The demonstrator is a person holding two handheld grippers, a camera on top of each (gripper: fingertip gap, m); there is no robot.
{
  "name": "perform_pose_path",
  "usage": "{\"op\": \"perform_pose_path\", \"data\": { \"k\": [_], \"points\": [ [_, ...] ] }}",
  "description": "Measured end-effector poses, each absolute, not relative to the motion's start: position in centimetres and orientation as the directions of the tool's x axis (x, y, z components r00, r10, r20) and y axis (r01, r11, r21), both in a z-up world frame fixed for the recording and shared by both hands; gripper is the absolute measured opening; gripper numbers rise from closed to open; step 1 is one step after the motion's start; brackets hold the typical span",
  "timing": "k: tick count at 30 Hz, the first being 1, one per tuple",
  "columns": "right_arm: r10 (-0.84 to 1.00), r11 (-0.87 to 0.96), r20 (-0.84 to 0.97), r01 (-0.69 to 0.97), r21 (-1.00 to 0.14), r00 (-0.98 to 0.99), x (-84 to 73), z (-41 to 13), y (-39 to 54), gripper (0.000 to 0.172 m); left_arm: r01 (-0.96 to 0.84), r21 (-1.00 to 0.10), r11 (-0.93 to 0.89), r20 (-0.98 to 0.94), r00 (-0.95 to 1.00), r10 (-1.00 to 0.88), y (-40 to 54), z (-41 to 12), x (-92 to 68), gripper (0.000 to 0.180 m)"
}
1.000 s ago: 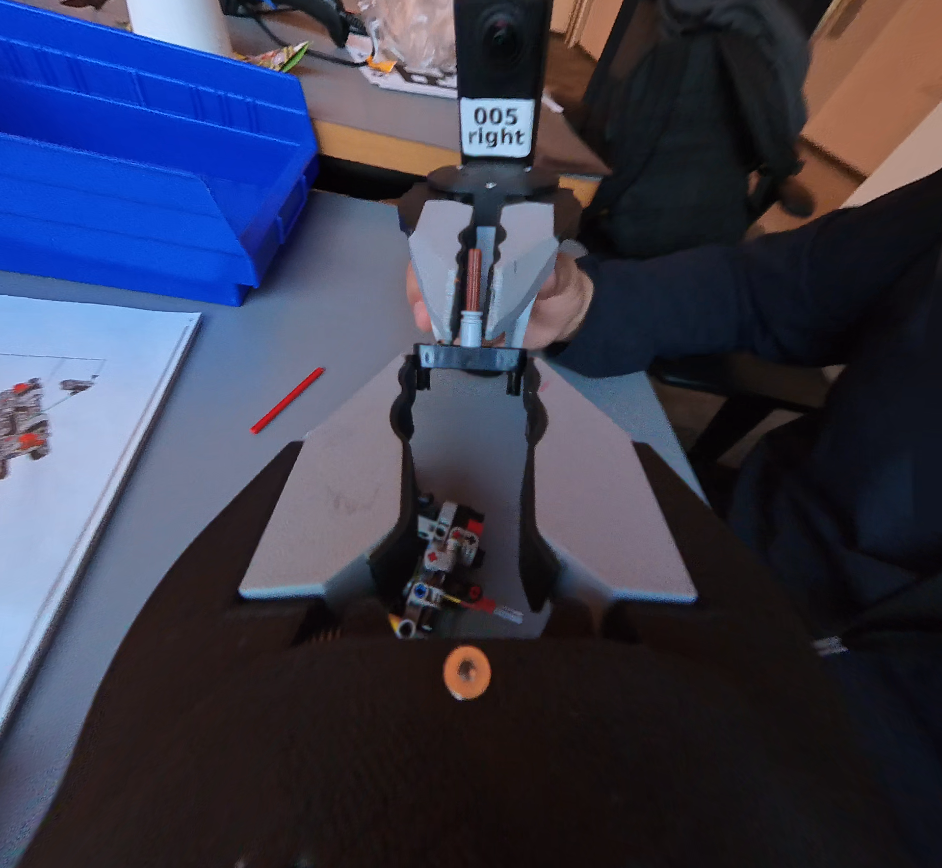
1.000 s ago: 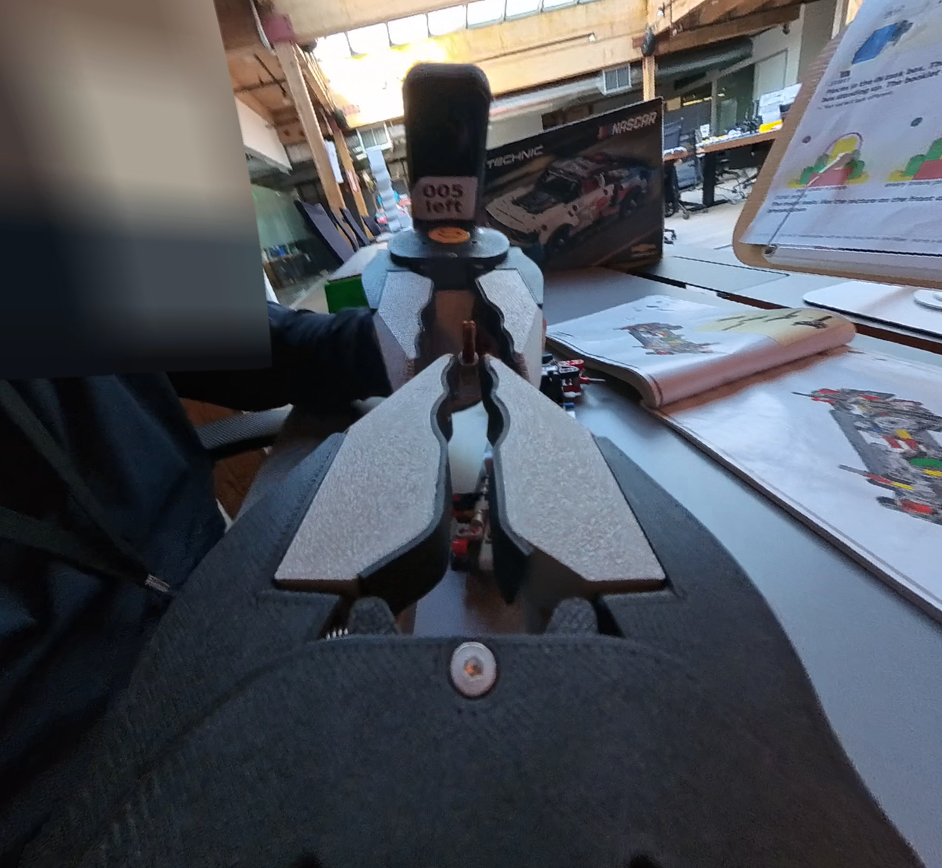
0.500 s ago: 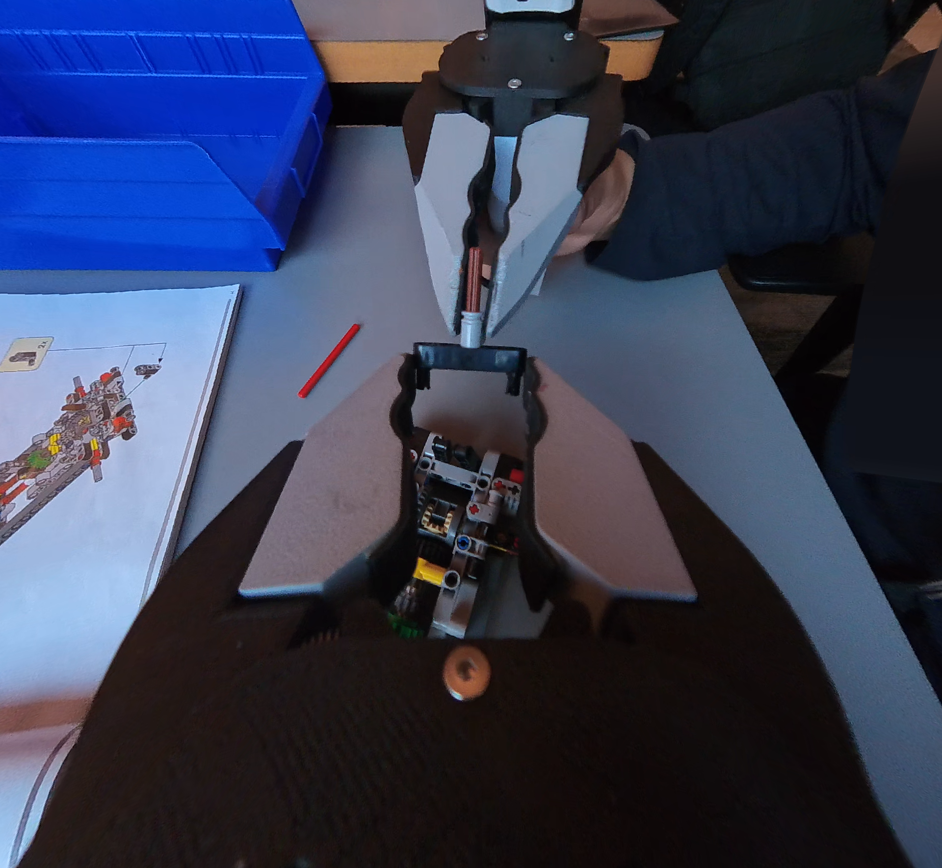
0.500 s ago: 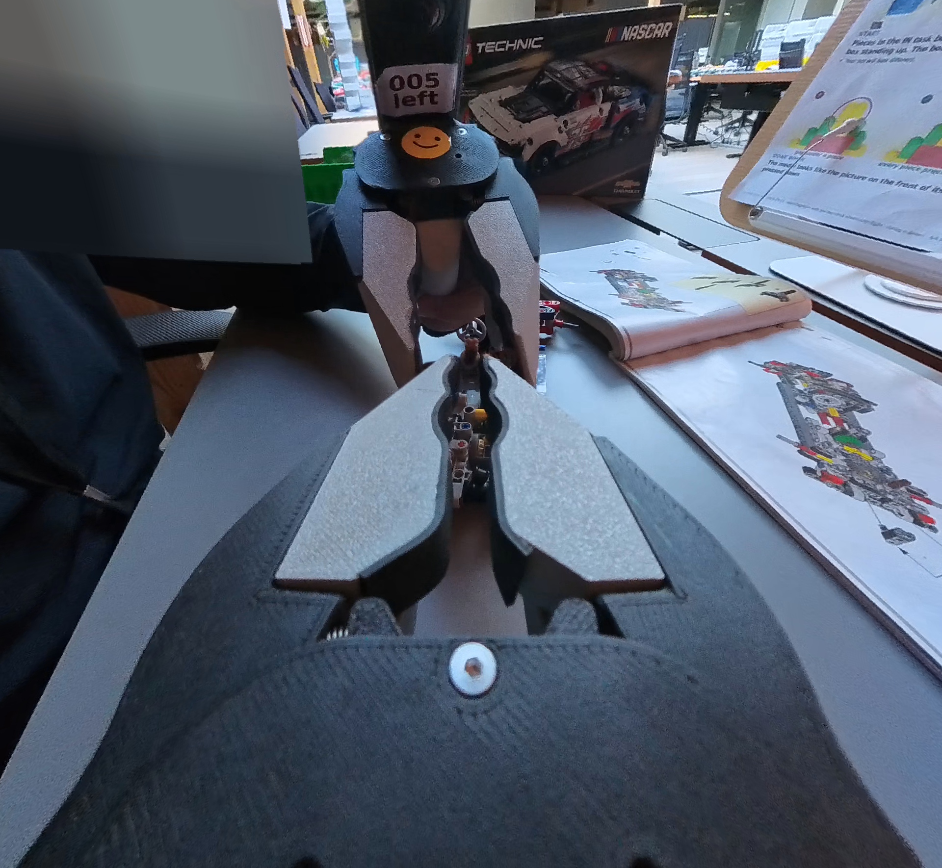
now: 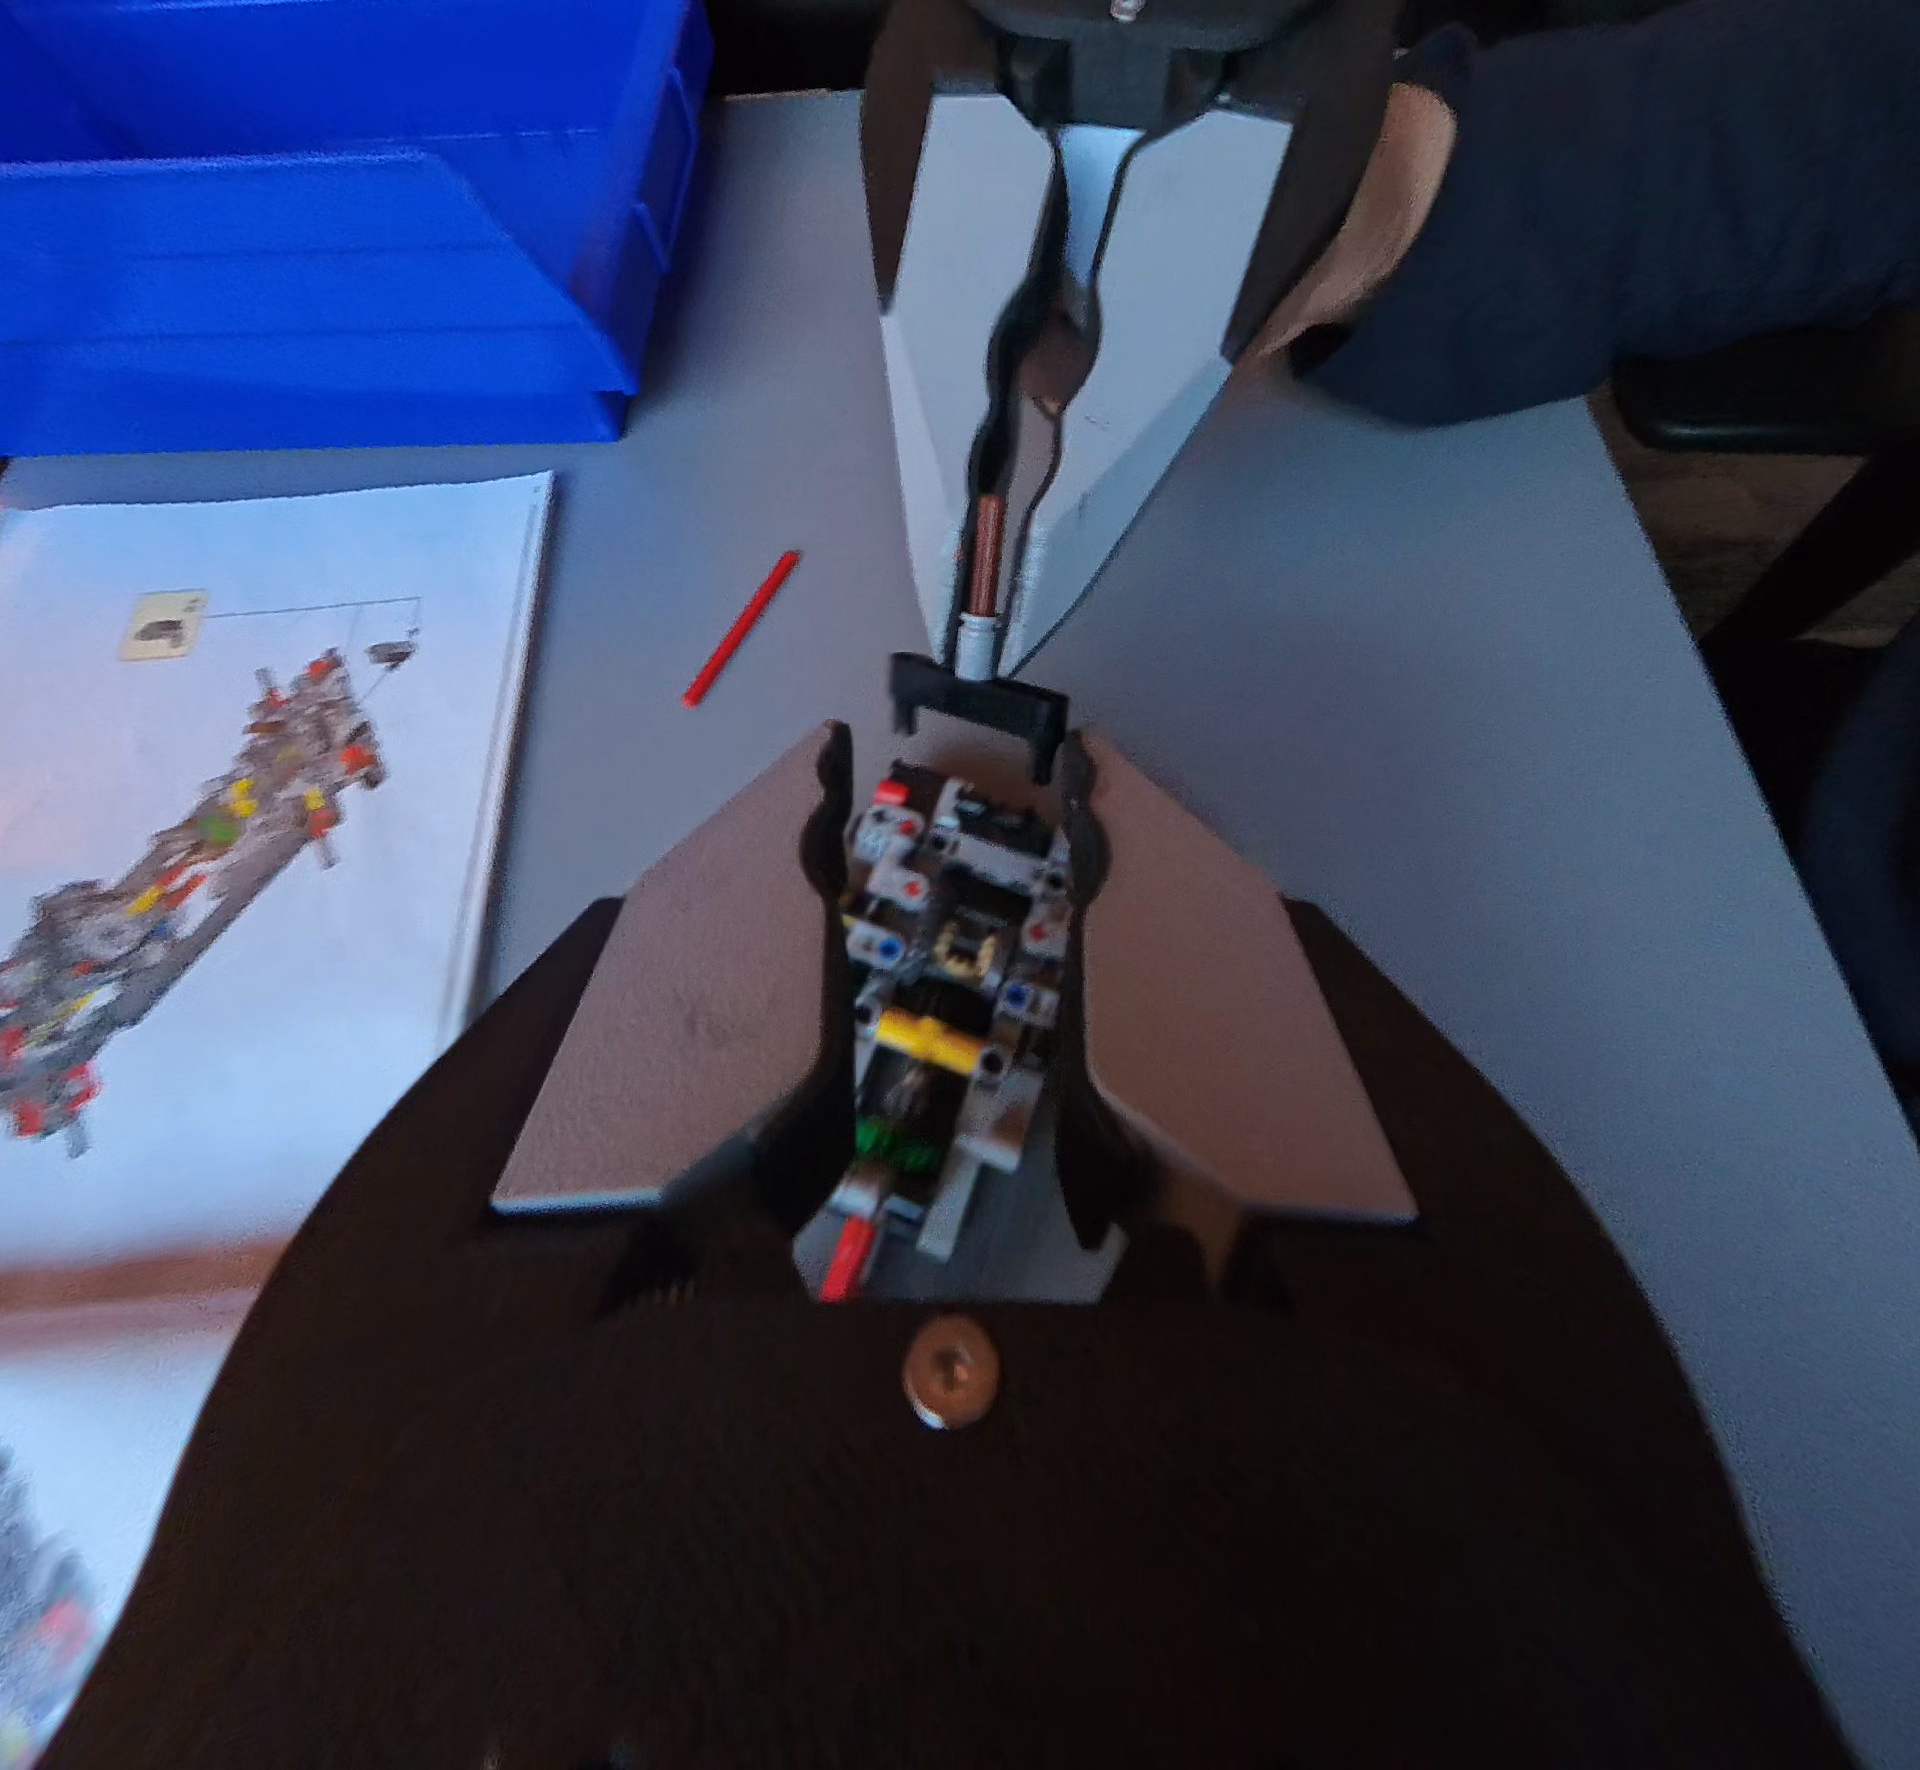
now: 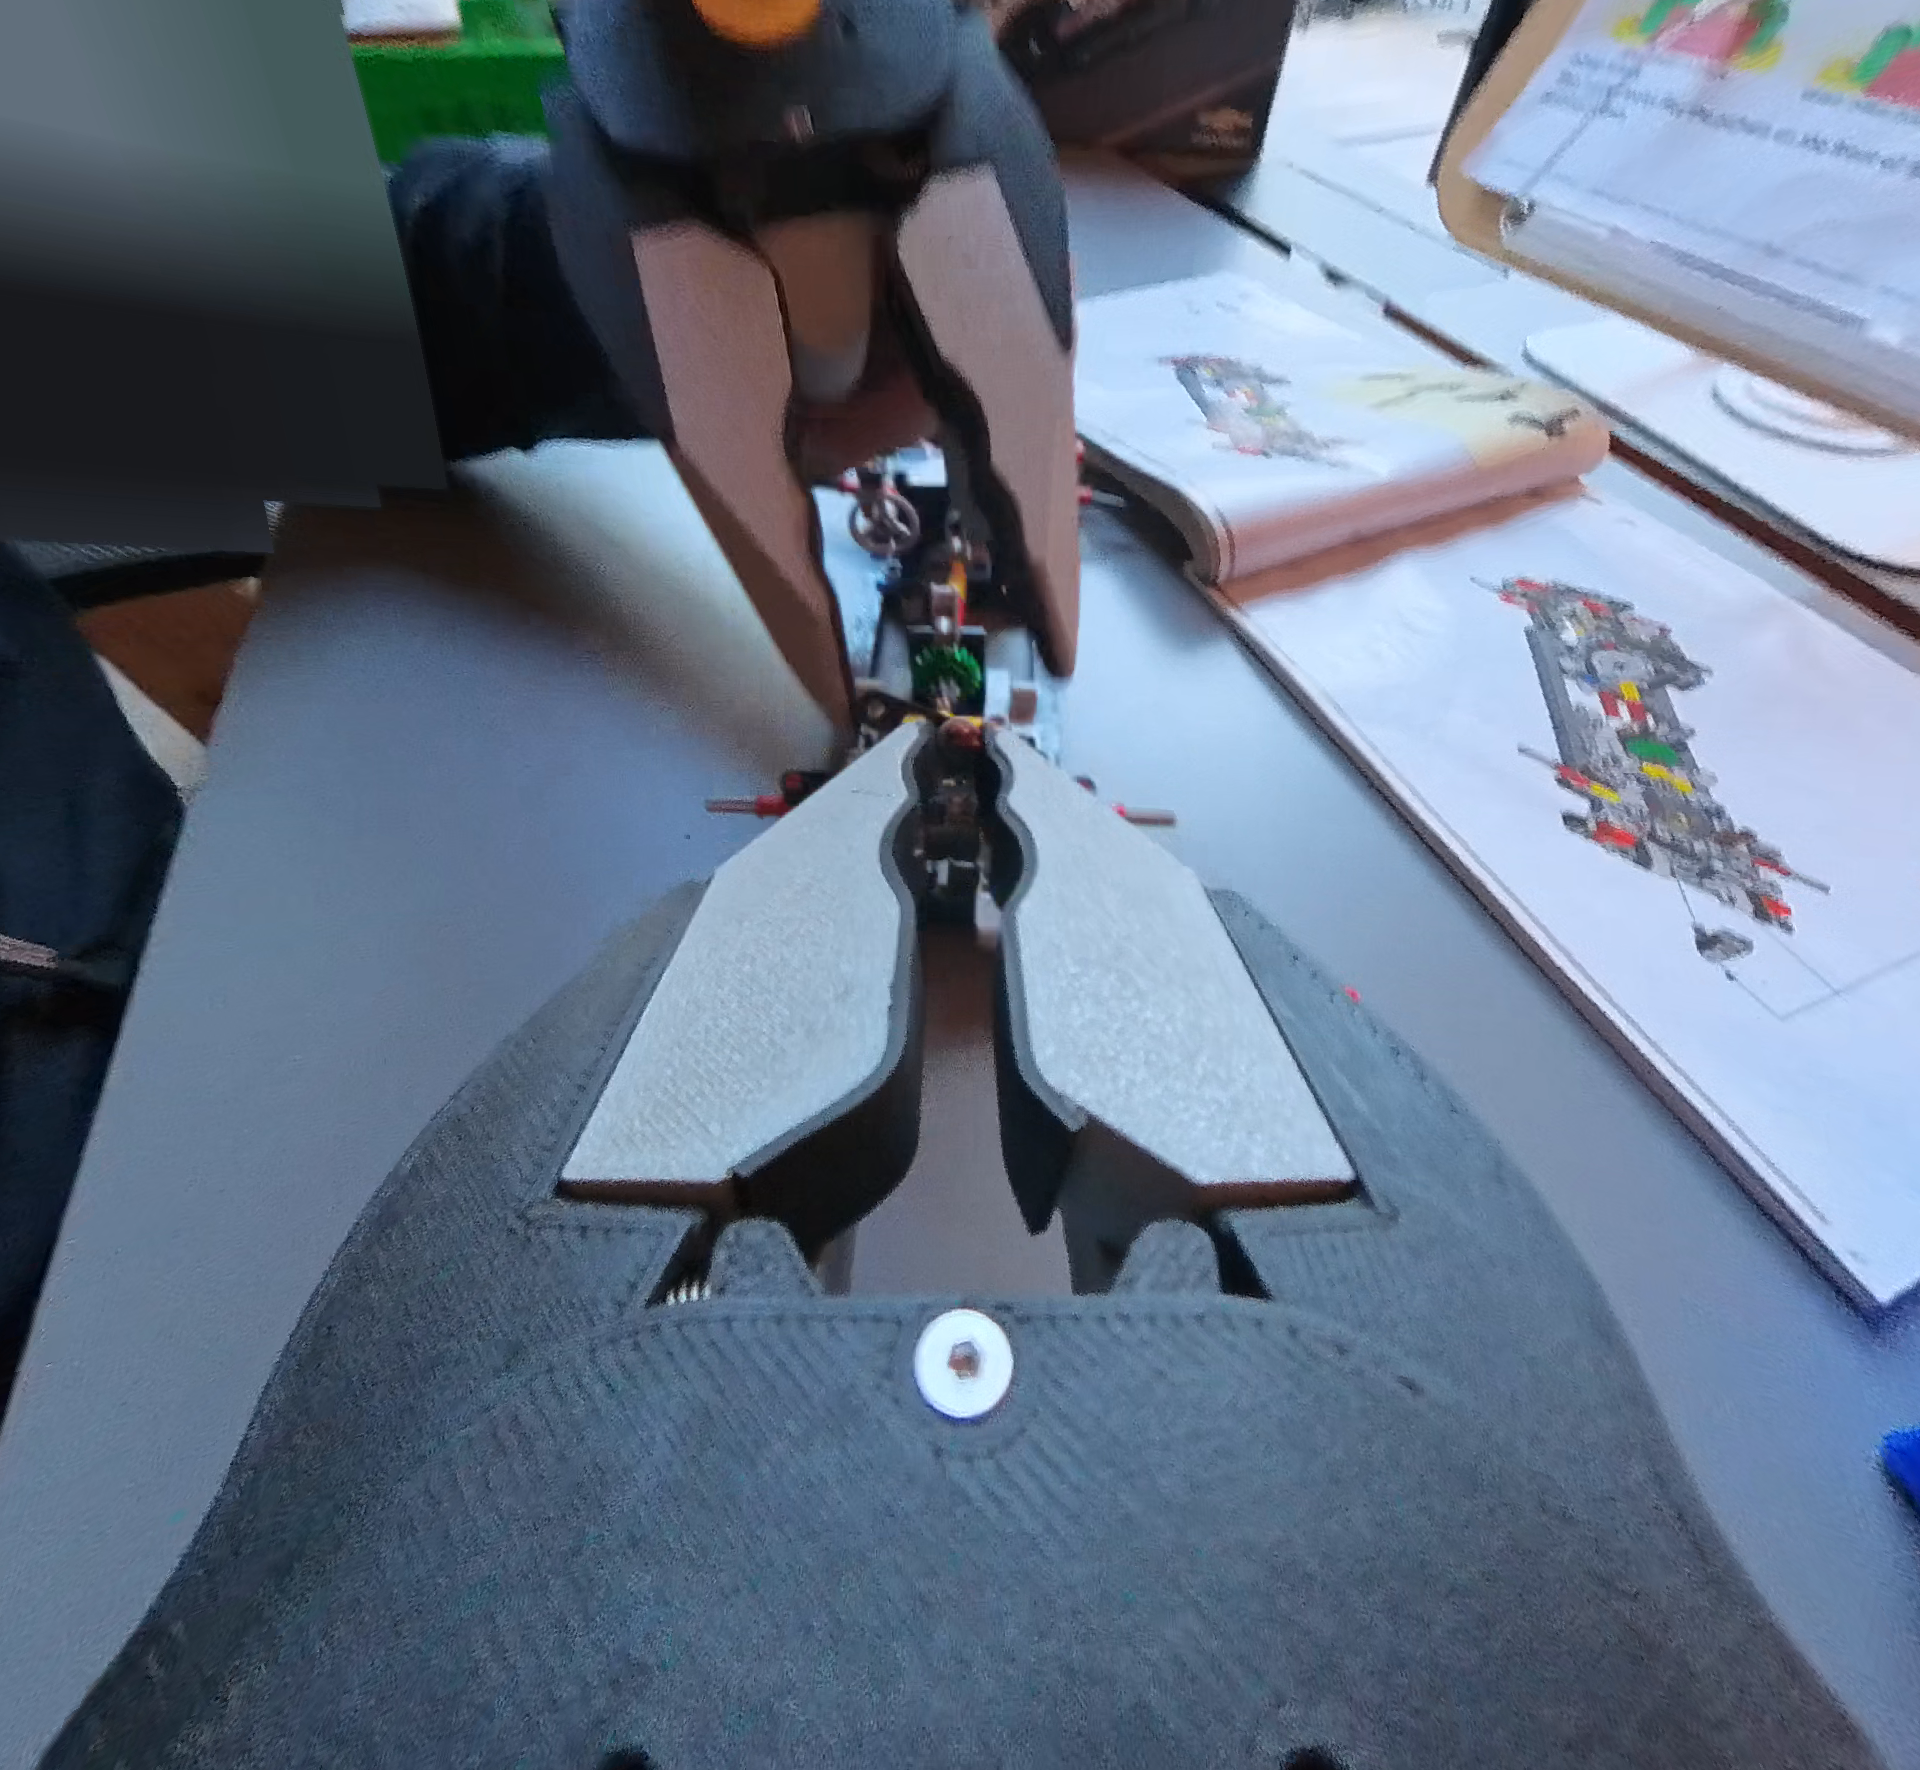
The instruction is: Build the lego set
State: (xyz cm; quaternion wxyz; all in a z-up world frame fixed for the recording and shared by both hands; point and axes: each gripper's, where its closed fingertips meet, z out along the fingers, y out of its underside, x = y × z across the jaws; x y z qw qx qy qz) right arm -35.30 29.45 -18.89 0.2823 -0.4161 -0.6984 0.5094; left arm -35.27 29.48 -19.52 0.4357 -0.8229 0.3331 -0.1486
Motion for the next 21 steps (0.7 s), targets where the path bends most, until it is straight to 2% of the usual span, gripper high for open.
{"op": "perform_pose_path", "data": {
  "k": [5,7,12,14,17,21],
  "points": [
    [0.894,0.131,-0.093,0.455,-0.881,-0.438,-36.1,-20.4,29.9,0.004,-0.387,-0.791,-0.473,0.024,0.754,-0.657,28.6,-19.2,-39.9,0.056],
    [0.893,0.156,-0.093,0.496,-0.854,-0.441,-36.4,-20.5,29.6,0.004,-0.389,-0.784,-0.484,0.036,0.749,-0.661,28.3,-19.7,-40.9,0.056],
    [0.839,0.354,-0.001,0.546,-0.759,-0.545,-36.1,-21.4,28.9,0.004,-0.397,-0.767,-0.504,0.105,0.697,-0.71,27.9,-21.6,-39.6,0.052],
    [0.797,0.394,0.007,0.512,-0.763,-0.603,-36.0,-20.9,28.3,0.004,-0.401,-0.773,-0.492,0.125,0.664,-0.737,27.7,-21.8,-38.1,0.05],
    [0.704,0.421,0.057,0.351,-0.836,-0.708,-35.6,-18.5,26.3,0.004,-0.474,-0.755,-0.452,0.067,0.63,-0.773,27.5,-22.5,-36.7,0.052],
    [0.664,0.438,0.123,0.251,-0.863,-0.738,-35.4,-16.9,25.6,0.004,-0.475,-0.792,-0.383,0.056,0.569,-0.82,26.7,-21.2,-35.0,0.055]
  ]
}}
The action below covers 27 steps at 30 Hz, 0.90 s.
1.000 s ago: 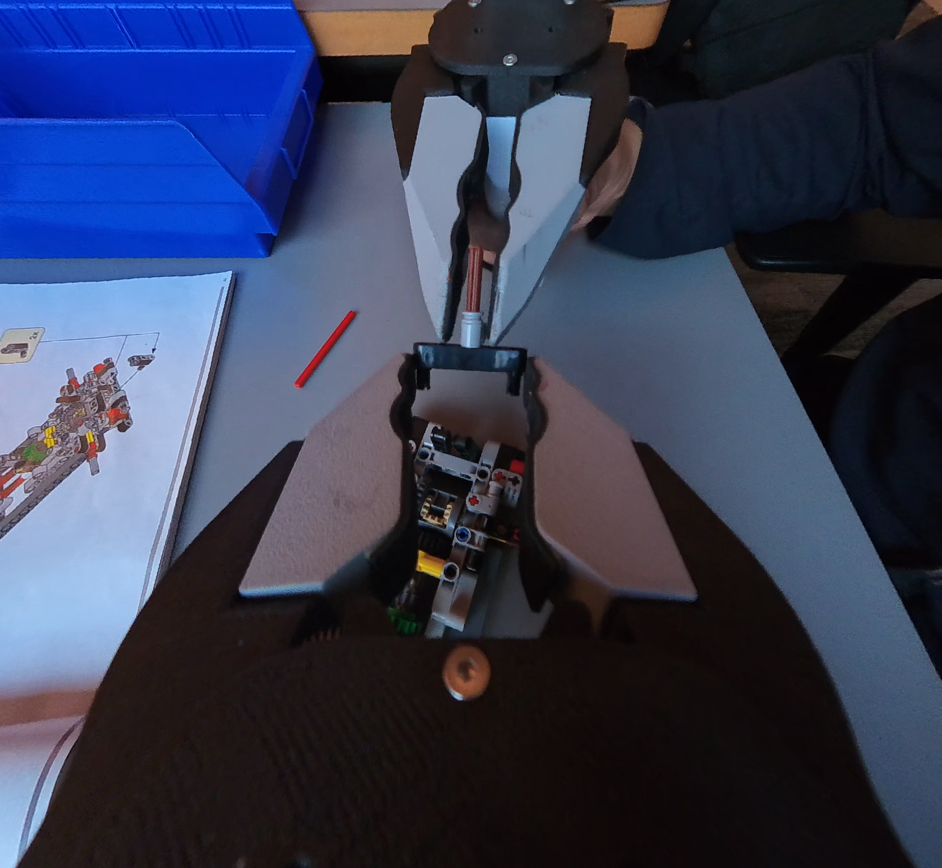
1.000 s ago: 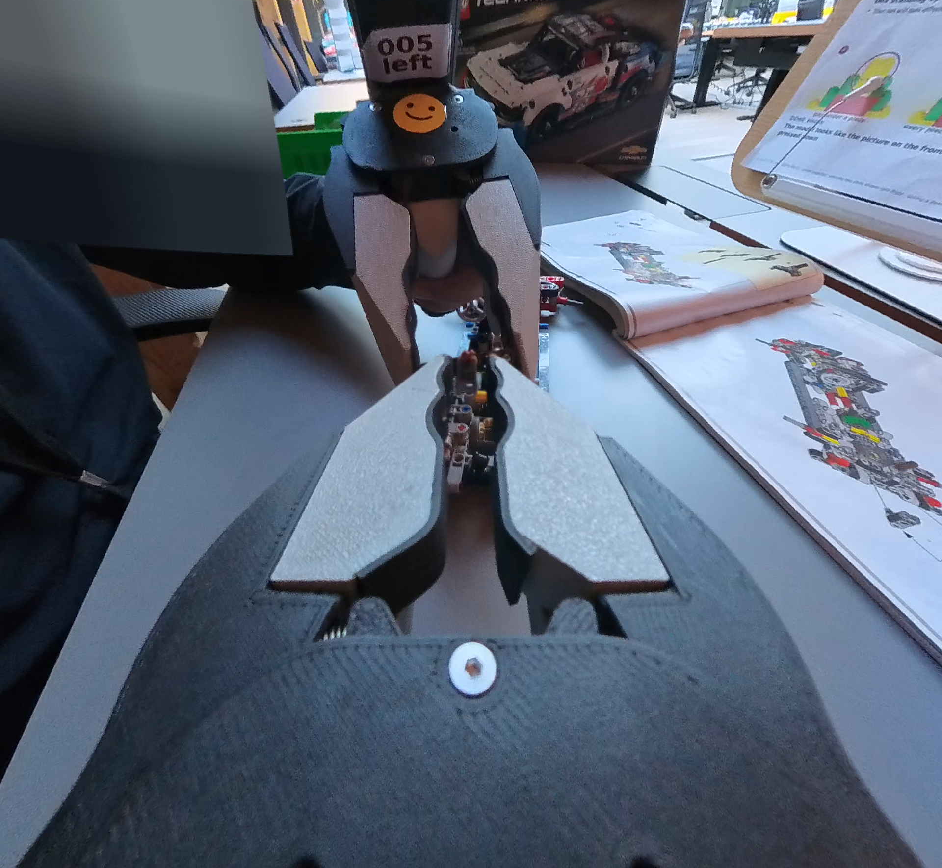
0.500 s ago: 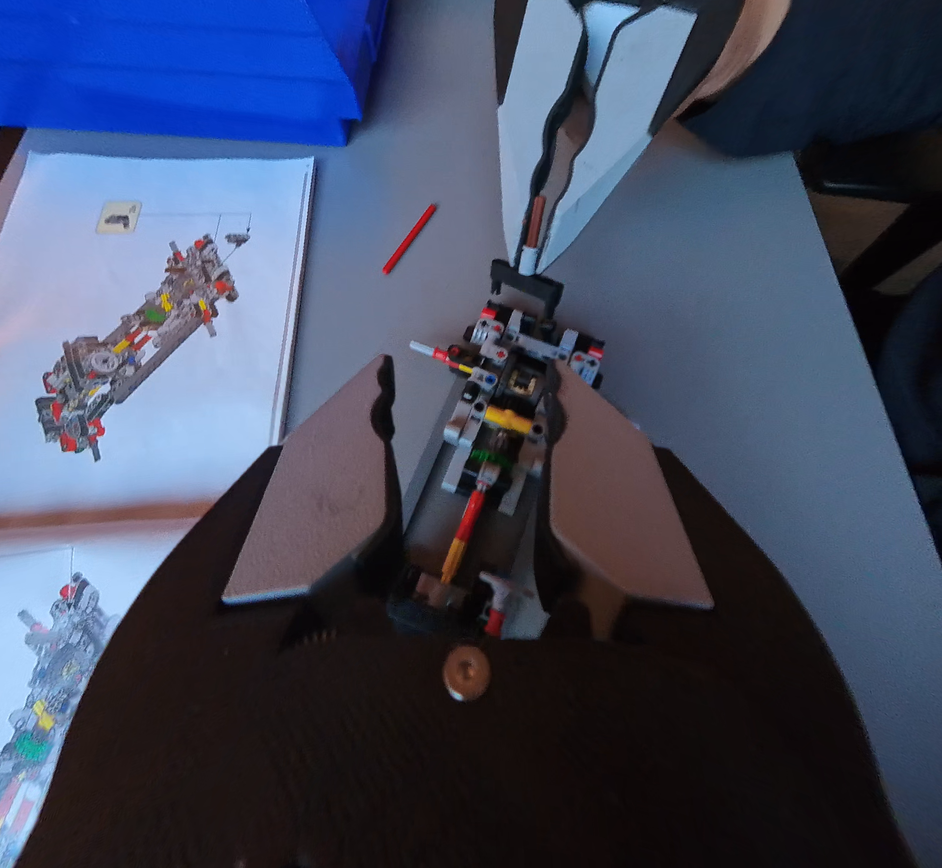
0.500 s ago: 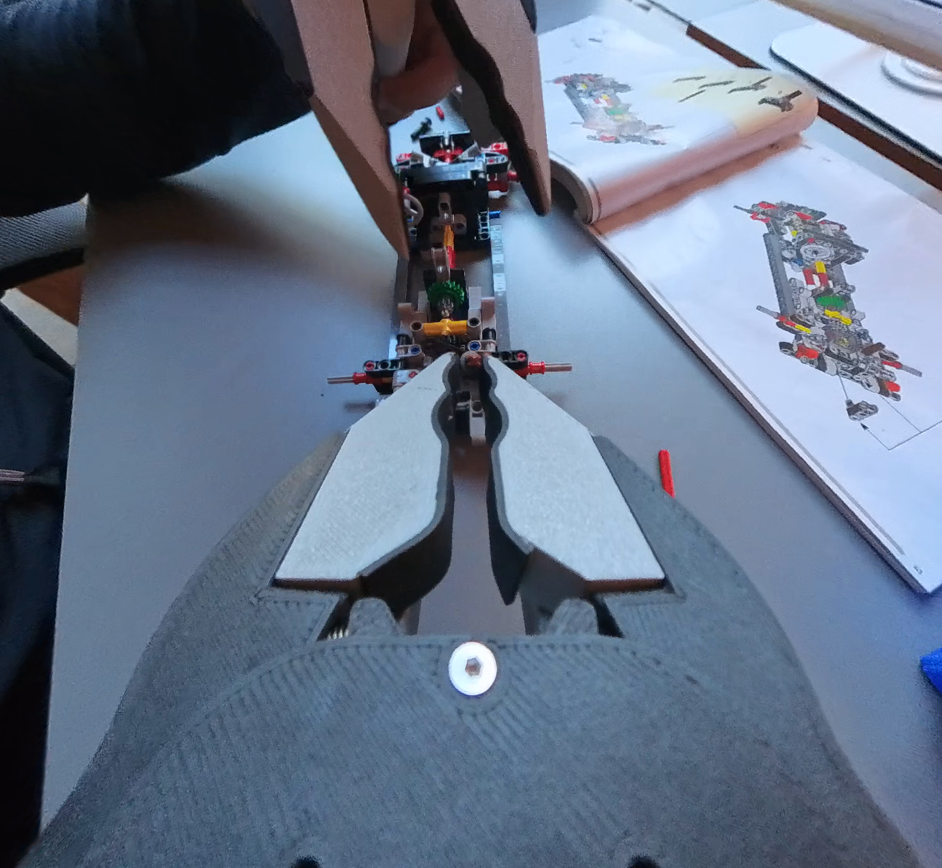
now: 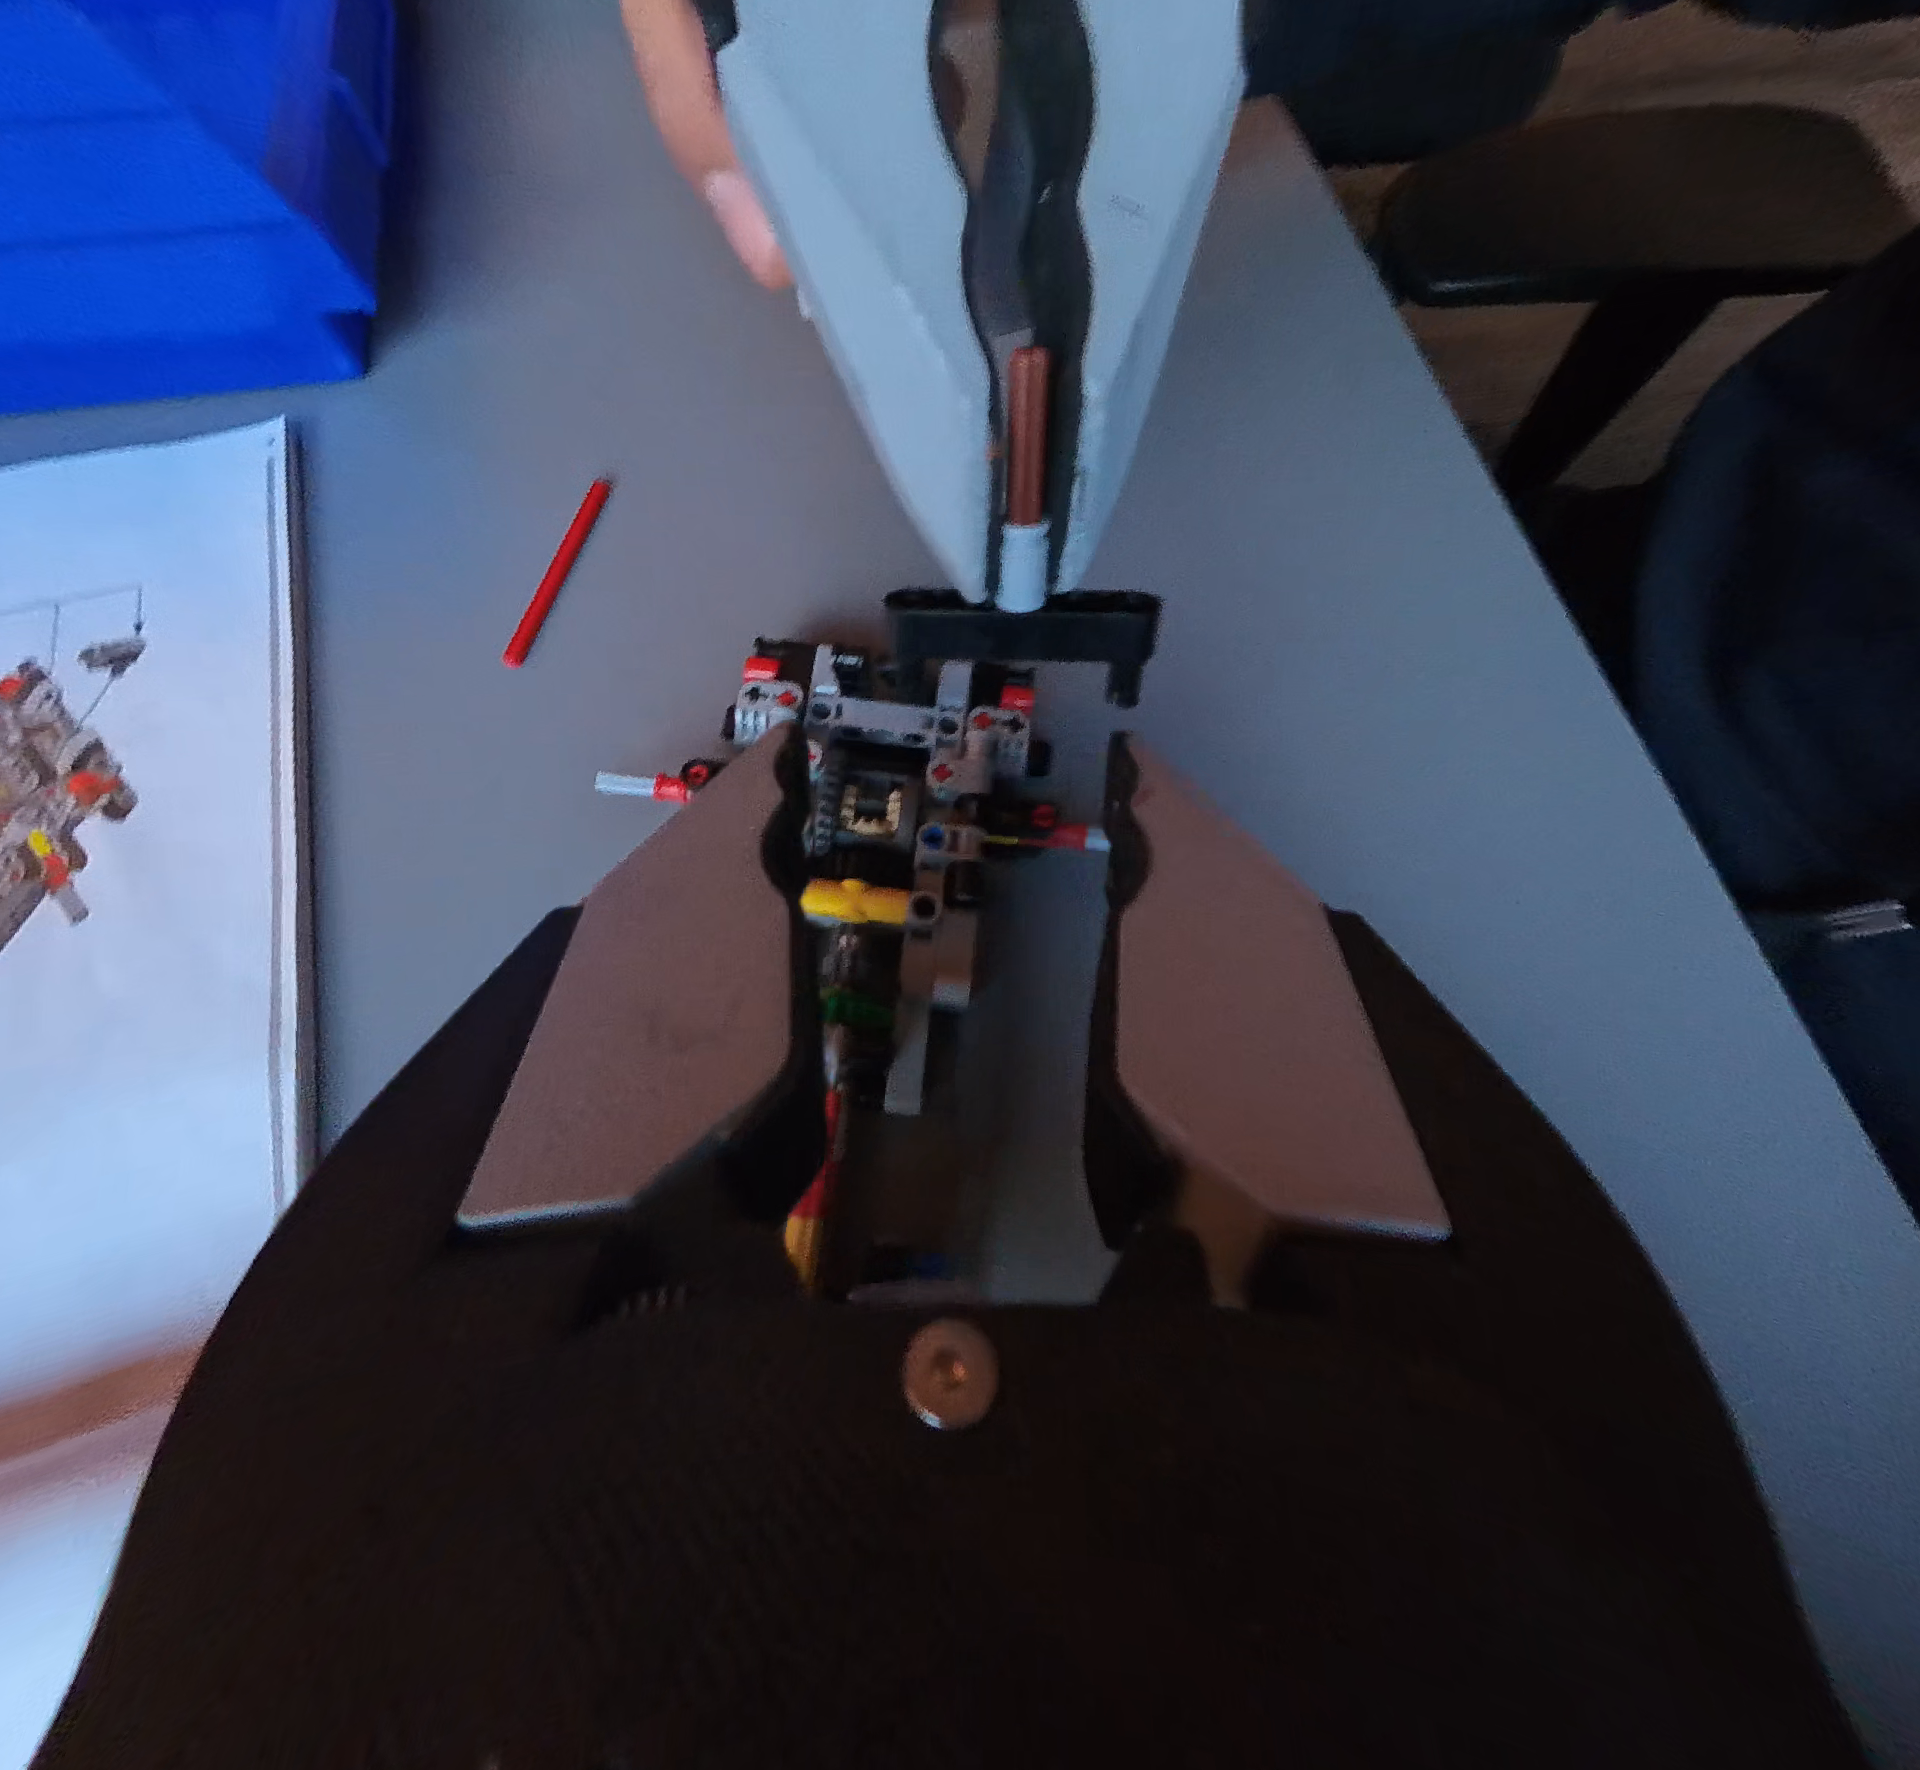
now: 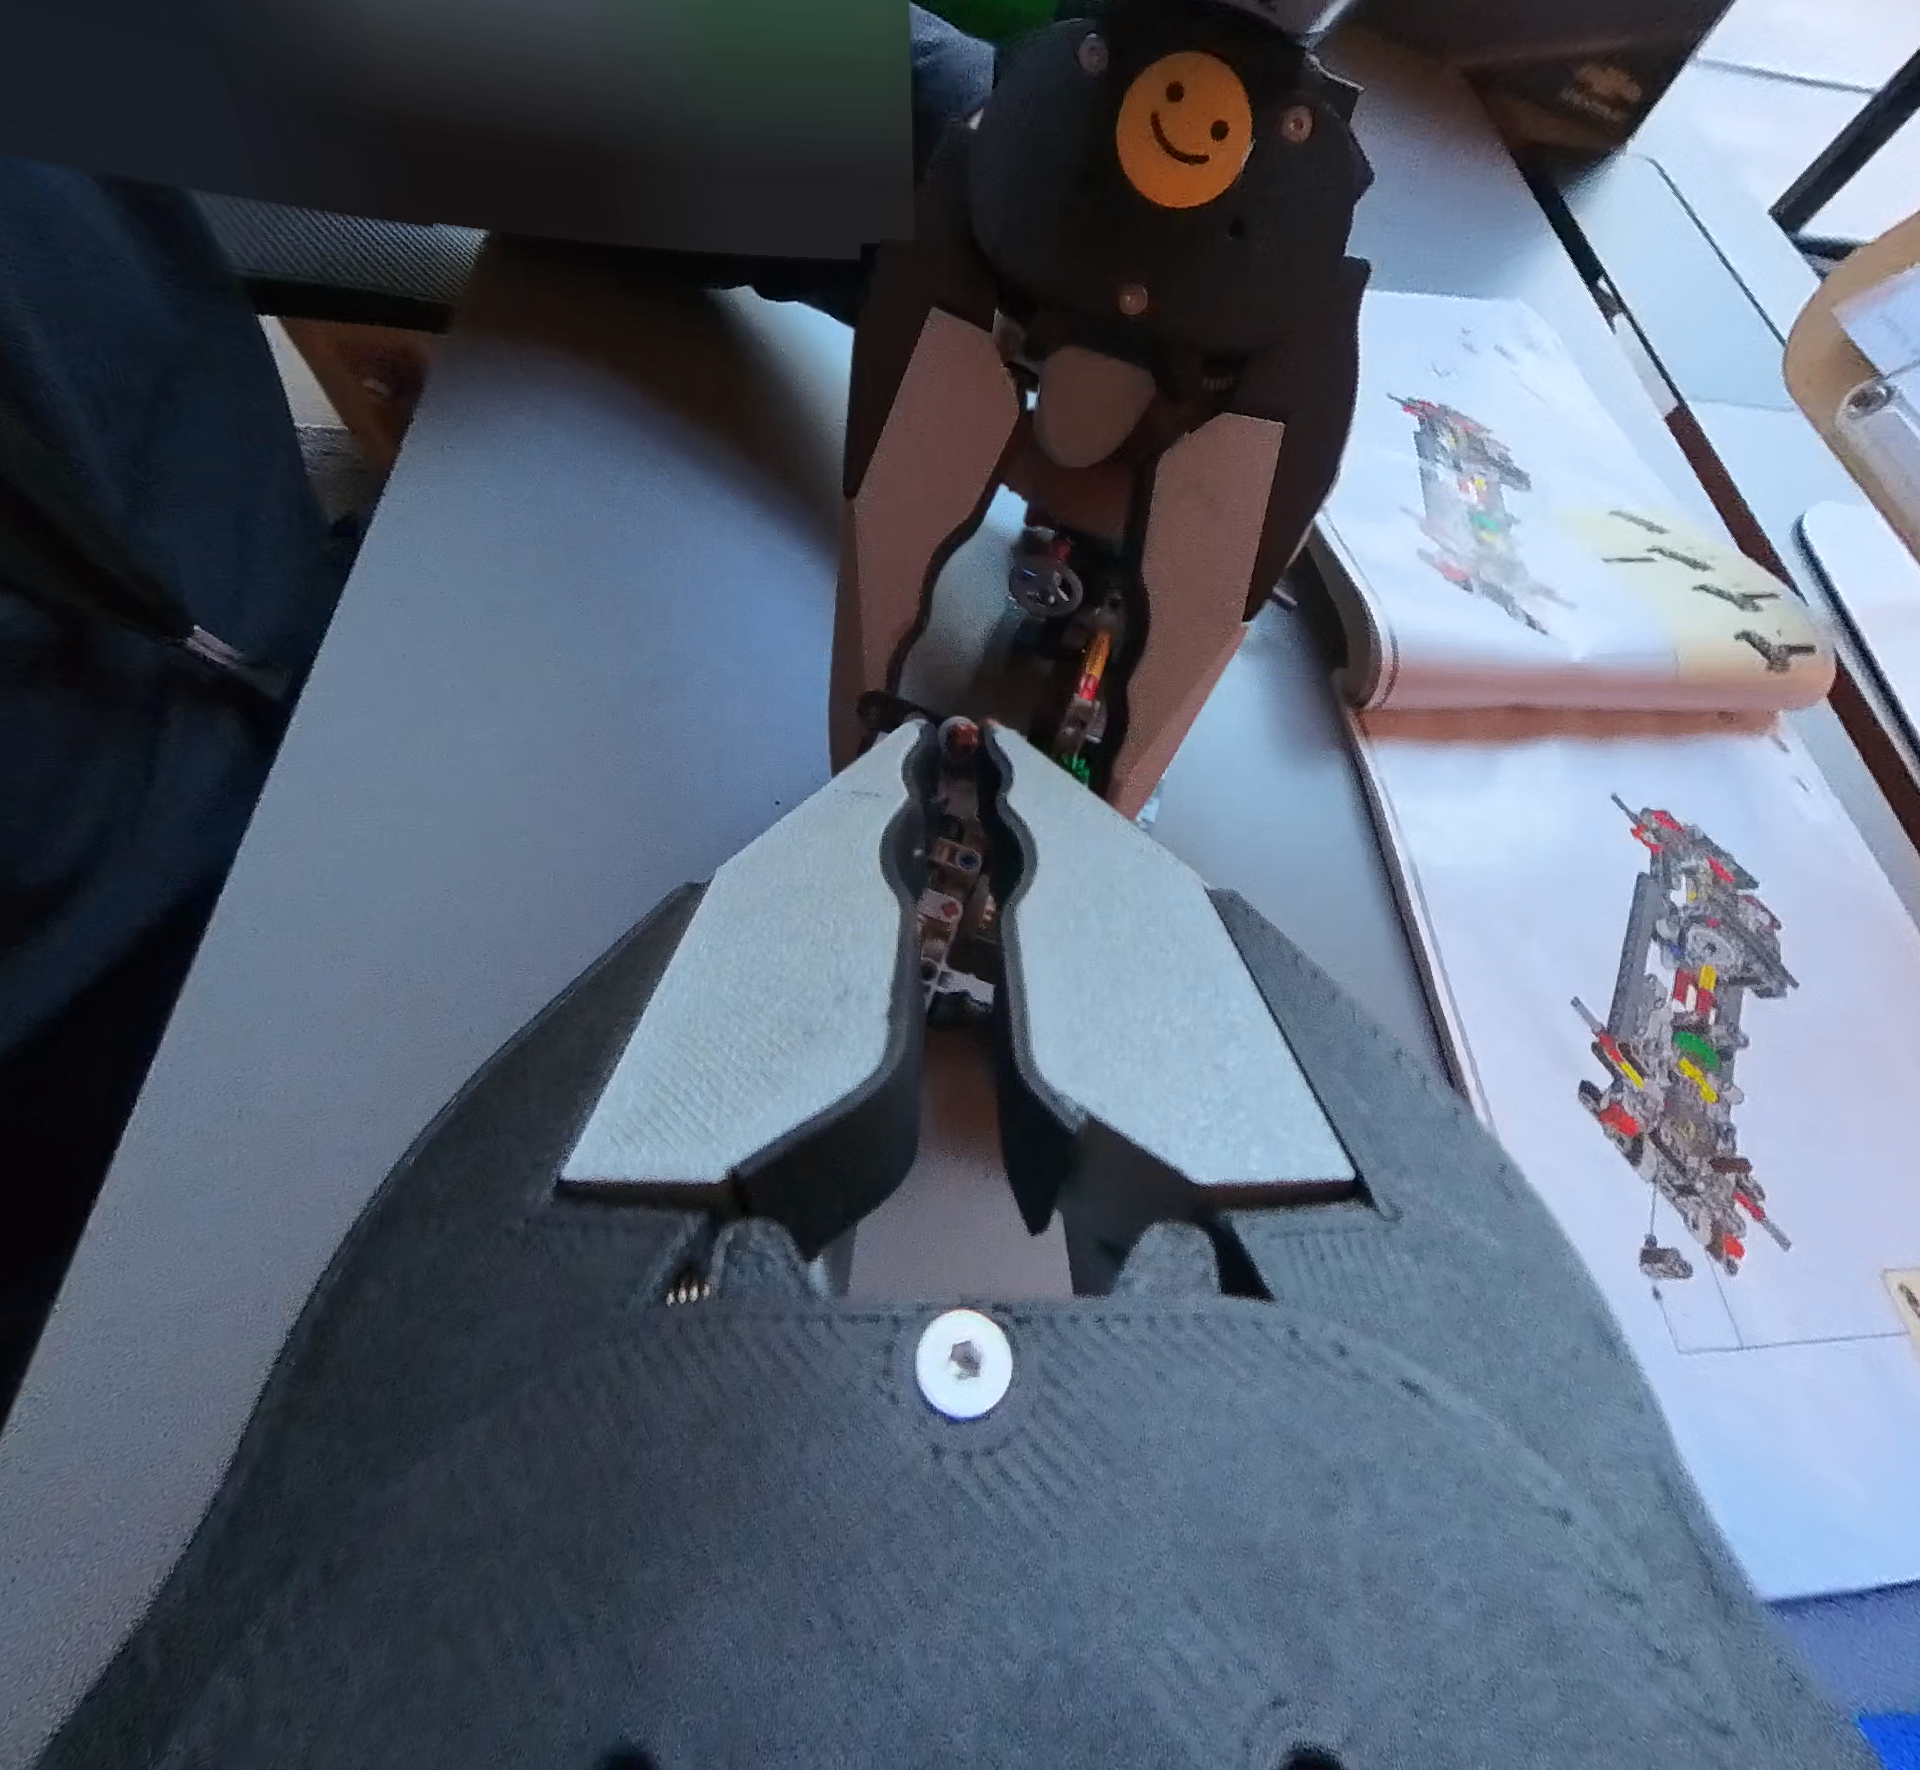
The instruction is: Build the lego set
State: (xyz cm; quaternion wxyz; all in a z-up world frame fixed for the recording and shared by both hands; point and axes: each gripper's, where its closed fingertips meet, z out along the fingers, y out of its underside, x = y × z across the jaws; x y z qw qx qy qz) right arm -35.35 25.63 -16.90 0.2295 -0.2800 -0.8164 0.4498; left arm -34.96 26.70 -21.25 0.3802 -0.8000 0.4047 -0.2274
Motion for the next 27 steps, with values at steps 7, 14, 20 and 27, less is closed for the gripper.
{"op": "perform_pose_path", "data": {
  "k": [7,14,20,27],
  "points": [
    [0.65,0.427,0.132,0.216,-0.878,-0.748,-34.8,-16.0,25.3,0.004,-0.433,-0.845,-0.314,0.051,0.519,-0.853,26.2,-19.8,-33.3,0.042],
    [0.66,0.41,0.136,0.203,-0.889,-0.739,-34.4,-15.3,25.6,0.004,-0.383,-0.866,-0.321,0.077,0.533,-0.842,26.5,-18.8,-33.1,0.044],
    [0.657,0.462,0.164,0.22,-0.859,-0.736,-34.9,-15.4,26.5,0.004,-0.33,-0.889,-0.318,0.103,0.532,-0.841,26.5,-17.5,-33.7,0.052],
    [0.606,0.492,0.196,0.17,-0.854,-0.771,-35.5,-14.1,25.4,0.005,-0.32,-0.907,-0.273,0.062,0.54,-0.839,26.5,-16.4,-33.7,0.043]
  ]
}}
